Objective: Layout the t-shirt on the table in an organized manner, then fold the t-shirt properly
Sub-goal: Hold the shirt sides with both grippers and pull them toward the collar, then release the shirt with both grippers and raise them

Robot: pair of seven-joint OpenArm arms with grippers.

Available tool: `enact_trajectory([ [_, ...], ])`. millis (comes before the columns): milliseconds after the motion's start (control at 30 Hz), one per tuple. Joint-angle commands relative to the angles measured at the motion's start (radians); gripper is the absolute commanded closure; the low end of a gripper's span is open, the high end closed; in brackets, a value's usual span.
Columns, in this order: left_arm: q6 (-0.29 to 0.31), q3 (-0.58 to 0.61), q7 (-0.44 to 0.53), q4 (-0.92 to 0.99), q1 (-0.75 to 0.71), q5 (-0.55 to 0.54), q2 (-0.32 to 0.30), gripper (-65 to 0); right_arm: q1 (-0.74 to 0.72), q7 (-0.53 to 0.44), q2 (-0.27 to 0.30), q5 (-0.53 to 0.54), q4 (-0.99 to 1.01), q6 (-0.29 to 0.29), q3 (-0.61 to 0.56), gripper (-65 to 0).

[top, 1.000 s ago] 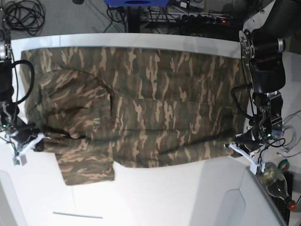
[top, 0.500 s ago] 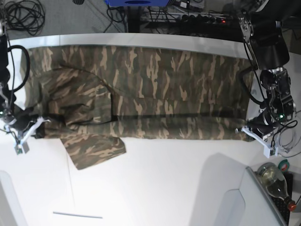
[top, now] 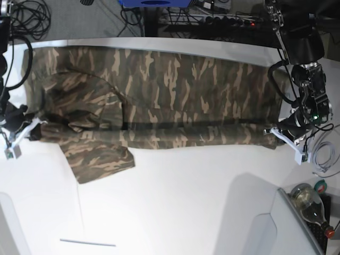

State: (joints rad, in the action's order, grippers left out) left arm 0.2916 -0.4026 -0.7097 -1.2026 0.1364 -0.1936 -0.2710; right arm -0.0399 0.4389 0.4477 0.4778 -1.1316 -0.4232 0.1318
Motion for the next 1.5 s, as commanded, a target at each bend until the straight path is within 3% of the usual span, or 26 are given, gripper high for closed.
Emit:
enact_trajectory([
  [0, -0.004, -0.005, 0.015, -0.030, 0.006, 0.000, -0.017, 0.0, -0.002, -0.012, 0.023, 0.006, -0.029, 0.005, 0.013, 0.0],
  [167, -0.004, -0.005, 0.015, -0.050, -0.030, 0.000, -0.017, 0.0, 0.088, -0.001, 0.003, 0.008, -0.097, 0.005, 0.081, 0.0],
  [300, -0.004, -0.005, 0.015, -0.050, -0.060, 0.000, -0.030, 0.0, 0.130, 0.071, -0.008, 0.006, -0.126, 0.005, 0.144, 0.0],
  [467, -0.004, -0.005, 0.015, -0.084, -0.100, 0.000, -0.030, 0.0, 0.171, 0.084, -0.010, 0.006, -0.141, 0.005, 0.153, 0.0],
  [733, -0.004, -0.002, 0.015, -0.096, -0.128, 0.001, -0.023, 0.0, 0.254, 0.122, -0.066, 0.006, -0.239, 0.005, 0.160, 0.0],
  [867, -0.004, 0.004, 0.017, -0.095, -0.142, 0.010, -0.029, 0.0, 0.259, 0.134, -0.097, 0.005, -0.238, 0.005, 0.222, 0.0],
  [1367, -0.004, 0.009, 0.025, -0.018, -0.151, 0.012, -0.044, 0.0, 0.246, 0.128, -0.071, 0.005, -0.127, 0.005, 0.225, 0.0],
  [1467, -0.005, 0.009, 0.065, 0.008, -0.149, 0.012, -0.044, 0.0, 0.229, 0.130, -0.071, 0.005, -0.094, 0.005, 0.225, 0.0],
])
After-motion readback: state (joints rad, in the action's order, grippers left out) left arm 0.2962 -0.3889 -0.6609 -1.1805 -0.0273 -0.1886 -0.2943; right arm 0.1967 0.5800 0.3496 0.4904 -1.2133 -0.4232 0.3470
